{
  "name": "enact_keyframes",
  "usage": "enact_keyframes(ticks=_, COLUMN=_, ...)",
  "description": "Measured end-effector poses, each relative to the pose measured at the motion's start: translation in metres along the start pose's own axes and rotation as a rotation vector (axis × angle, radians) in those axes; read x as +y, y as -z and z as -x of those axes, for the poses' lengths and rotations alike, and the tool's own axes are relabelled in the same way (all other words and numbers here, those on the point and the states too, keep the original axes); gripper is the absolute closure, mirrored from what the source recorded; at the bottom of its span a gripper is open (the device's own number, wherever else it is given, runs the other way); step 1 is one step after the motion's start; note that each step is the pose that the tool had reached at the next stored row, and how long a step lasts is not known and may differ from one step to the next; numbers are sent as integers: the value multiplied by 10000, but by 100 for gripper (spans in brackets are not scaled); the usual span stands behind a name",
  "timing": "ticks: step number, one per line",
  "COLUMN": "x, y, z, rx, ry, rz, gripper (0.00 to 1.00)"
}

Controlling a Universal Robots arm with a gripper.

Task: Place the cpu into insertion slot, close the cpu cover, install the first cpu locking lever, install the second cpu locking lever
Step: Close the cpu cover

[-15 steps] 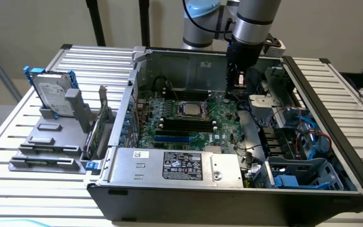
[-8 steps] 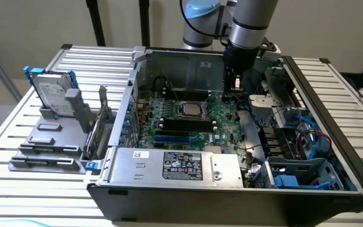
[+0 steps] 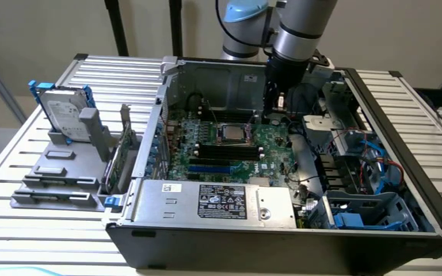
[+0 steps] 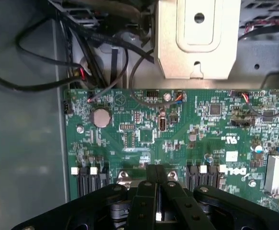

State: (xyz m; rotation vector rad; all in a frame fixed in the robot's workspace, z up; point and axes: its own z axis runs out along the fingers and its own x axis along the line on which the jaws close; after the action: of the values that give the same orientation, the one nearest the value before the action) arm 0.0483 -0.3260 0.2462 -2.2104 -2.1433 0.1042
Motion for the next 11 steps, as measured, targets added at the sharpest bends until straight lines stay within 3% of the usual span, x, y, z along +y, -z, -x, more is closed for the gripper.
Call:
enact_keyframes(ticks=3, x=-45, y=-3, z=1, rx=-17, ry=7, rz=-245, gripper=89)
enact_keyframes(ticks=11, x=-195, y=-17, z=6, rx=-42, ry=19, rz=-708, gripper=89)
